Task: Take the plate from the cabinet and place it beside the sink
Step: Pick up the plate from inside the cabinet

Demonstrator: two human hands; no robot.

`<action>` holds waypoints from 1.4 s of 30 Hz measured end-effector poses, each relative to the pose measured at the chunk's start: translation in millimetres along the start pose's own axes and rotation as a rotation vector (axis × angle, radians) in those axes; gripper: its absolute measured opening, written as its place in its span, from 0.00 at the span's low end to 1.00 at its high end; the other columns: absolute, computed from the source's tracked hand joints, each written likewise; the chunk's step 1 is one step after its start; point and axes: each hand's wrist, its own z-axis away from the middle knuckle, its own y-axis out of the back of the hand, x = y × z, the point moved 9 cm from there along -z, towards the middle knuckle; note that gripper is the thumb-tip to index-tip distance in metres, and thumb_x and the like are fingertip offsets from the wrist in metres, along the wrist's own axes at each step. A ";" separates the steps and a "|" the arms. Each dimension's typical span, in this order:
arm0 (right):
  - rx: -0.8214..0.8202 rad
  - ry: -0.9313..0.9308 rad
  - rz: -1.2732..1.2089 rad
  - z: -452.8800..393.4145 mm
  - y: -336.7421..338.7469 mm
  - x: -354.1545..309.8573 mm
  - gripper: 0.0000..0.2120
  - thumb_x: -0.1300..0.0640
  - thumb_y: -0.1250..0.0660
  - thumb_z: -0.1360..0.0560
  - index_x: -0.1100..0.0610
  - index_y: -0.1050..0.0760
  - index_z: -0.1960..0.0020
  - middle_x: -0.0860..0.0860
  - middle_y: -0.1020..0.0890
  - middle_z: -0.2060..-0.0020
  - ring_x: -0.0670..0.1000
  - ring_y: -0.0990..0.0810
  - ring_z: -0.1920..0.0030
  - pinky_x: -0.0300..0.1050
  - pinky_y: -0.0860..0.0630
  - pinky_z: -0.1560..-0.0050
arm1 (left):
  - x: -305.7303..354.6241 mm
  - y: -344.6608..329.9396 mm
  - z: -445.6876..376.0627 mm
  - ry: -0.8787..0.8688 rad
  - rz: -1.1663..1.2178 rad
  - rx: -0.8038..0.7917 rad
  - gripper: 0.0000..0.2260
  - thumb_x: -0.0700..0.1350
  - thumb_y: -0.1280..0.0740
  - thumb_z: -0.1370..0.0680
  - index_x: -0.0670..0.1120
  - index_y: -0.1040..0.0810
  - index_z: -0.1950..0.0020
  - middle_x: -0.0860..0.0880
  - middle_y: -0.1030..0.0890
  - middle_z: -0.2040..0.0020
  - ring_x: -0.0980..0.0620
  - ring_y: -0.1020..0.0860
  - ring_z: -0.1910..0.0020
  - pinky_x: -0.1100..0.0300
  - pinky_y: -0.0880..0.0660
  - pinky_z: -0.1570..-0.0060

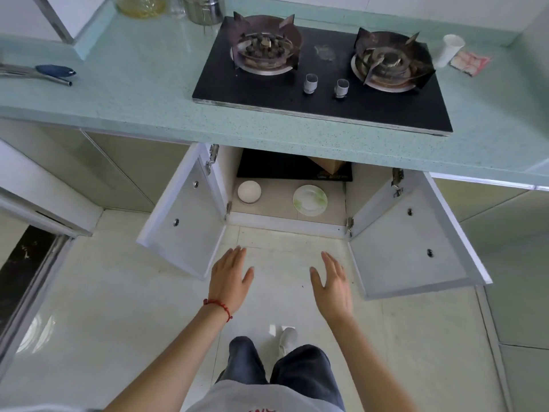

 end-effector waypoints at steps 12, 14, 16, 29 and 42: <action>0.034 0.098 0.301 1.2 18.4 -5.5 0.24 0.50 0.44 0.21 0.59 0.40 0.29 0.56 0.34 0.29 0.54 0.38 0.29 0.51 0.40 0.30 | 23.9 1.5 -8.0 -0.189 -0.210 -0.043 0.22 0.50 0.43 0.21 0.42 0.39 0.29 0.42 0.36 0.27 0.45 0.40 0.27 0.48 0.42 0.28; 0.035 0.099 0.311 -3.2 23.6 -1.4 0.24 0.50 0.43 0.21 0.59 0.40 0.29 0.56 0.33 0.29 0.55 0.38 0.29 0.51 0.40 0.30 | 31.3 -0.6 -13.7 -0.198 -0.221 -0.049 0.22 0.50 0.44 0.21 0.43 0.39 0.29 0.43 0.36 0.27 0.45 0.40 0.27 0.49 0.42 0.28; 0.028 0.096 0.322 -10.9 28.5 4.4 0.24 0.50 0.44 0.21 0.58 0.41 0.29 0.55 0.34 0.29 0.54 0.38 0.28 0.50 0.41 0.30 | 41.8 -2.4 -22.0 -0.208 -0.228 -0.045 0.22 0.50 0.43 0.21 0.43 0.39 0.29 0.43 0.36 0.27 0.45 0.40 0.27 0.48 0.41 0.28; -0.023 0.123 0.297 -103.6 80.3 63.3 0.24 0.49 0.44 0.21 0.59 0.39 0.29 0.56 0.32 0.30 0.55 0.36 0.29 0.52 0.38 0.31 | 124.8 -44.0 -94.3 -0.191 -0.234 0.007 0.20 0.46 0.37 0.23 0.39 0.32 0.34 0.39 0.29 0.32 0.41 0.33 0.31 0.44 0.35 0.33; -0.014 0.085 0.248 -192.6 68.6 122.8 0.23 0.51 0.42 0.22 0.60 0.38 0.30 0.57 0.31 0.31 0.56 0.34 0.31 0.53 0.36 0.32 | 140.4 -108.6 -182.1 -0.171 -0.266 -0.057 0.21 0.49 0.41 0.22 0.41 0.36 0.31 0.40 0.32 0.29 0.43 0.36 0.29 0.47 0.38 0.31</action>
